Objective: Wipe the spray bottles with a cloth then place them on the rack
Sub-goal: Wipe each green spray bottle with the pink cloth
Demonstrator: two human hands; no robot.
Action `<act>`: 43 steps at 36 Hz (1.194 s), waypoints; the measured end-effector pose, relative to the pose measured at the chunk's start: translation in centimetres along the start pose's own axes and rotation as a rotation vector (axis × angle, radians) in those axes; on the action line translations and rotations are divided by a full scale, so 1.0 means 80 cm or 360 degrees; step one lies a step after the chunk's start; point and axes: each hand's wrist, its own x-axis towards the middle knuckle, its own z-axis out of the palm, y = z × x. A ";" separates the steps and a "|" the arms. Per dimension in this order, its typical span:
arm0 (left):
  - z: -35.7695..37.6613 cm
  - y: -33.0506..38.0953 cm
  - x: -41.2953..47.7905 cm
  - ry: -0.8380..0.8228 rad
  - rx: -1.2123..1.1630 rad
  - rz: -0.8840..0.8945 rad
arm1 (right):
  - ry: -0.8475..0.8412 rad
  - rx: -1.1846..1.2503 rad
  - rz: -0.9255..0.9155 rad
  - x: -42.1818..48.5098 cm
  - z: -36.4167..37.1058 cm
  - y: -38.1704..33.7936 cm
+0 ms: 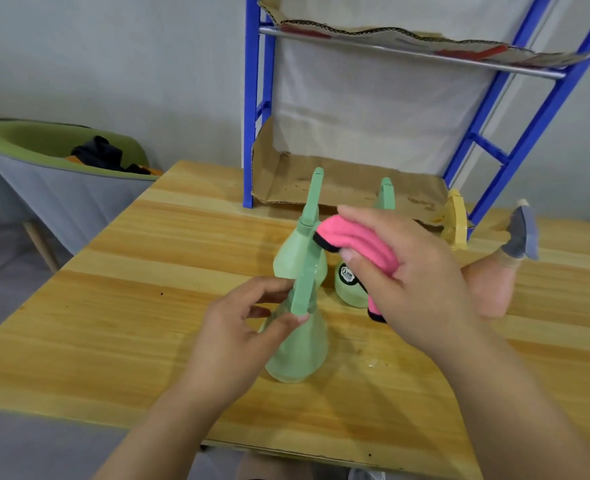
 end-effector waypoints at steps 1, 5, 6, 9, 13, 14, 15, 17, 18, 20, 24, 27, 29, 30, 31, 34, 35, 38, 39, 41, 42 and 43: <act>0.000 -0.001 0.001 0.0005 0.0002 -0.0002 | 0.0001 -0.0047 -0.0059 0.006 0.001 0.000; -0.001 -0.006 0.002 0.0003 0.0040 0.0022 | -0.0058 -0.0188 -0.0292 0.020 0.005 0.004; -0.001 -0.007 0.002 0.0006 0.0051 0.0030 | -0.0068 -0.0235 -0.0344 0.020 0.006 0.005; 0.000 -0.008 0.003 0.0013 0.0050 0.0048 | -0.0082 -0.0306 -0.0462 0.011 0.006 0.002; 0.000 -0.013 0.004 0.0003 0.0052 0.0063 | -0.0130 -0.0312 -0.0574 -0.009 0.004 -0.001; 0.000 -0.014 0.004 0.0000 0.0056 0.0074 | -0.0152 -0.0312 -0.0607 -0.014 0.005 -0.002; 0.000 -0.014 0.005 -0.0007 0.0064 0.0088 | -0.0173 -0.0315 -0.0646 -0.019 0.006 -0.003; -0.001 -0.014 0.005 -0.0018 0.0090 0.0112 | -0.0198 -0.0329 -0.0713 -0.024 0.007 -0.004; -0.002 -0.014 0.004 -0.0021 0.0096 0.0115 | -0.0199 -0.0339 -0.0735 -0.025 0.007 -0.004; -0.002 -0.013 0.004 -0.0030 0.0103 0.0105 | -0.0169 -0.0377 -0.0753 -0.021 0.006 -0.003; -0.002 -0.010 0.002 -0.0046 0.0149 0.0047 | -0.0052 -0.0410 -0.0636 -0.007 0.007 0.003; 0.000 -0.006 0.001 -0.0047 0.0172 0.0026 | -0.0038 -0.0420 -0.0492 0.004 0.007 0.008; 0.000 -0.004 0.000 -0.0049 0.0178 0.0014 | -0.0041 -0.0355 -0.0433 0.006 0.008 0.011; 0.000 -0.003 0.000 -0.0057 0.0176 0.0009 | -0.0048 -0.0263 -0.0389 0.005 0.008 0.011; -0.001 -0.003 -0.001 -0.0072 0.0169 0.0007 | -0.0052 -0.0141 -0.0322 0.002 0.008 0.010; -0.004 0.000 -0.005 -0.0122 0.0104 -0.0011 | -0.0028 0.0167 -0.0049 -0.010 0.006 0.009; -0.004 0.002 -0.007 -0.0118 0.0055 -0.0026 | -0.0006 0.0227 0.0042 -0.015 0.006 0.009; -0.003 0.009 -0.009 -0.0032 -0.0093 -0.0036 | 0.0086 0.0319 0.0247 -0.029 0.009 0.011; -0.003 0.011 -0.008 0.0009 -0.0118 -0.0021 | 0.0105 0.0331 0.0293 -0.034 0.011 0.012; -0.002 0.018 -0.005 0.0068 -0.0151 -0.0004 | 0.0132 0.0338 0.0350 -0.042 0.013 0.014; -0.001 0.020 -0.004 0.0081 -0.0171 0.0000 | 0.0141 0.0343 0.0364 -0.045 0.014 0.013; -0.001 0.023 -0.004 0.0086 -0.0193 0.0002 | 0.0149 0.0357 0.0379 -0.048 0.015 0.013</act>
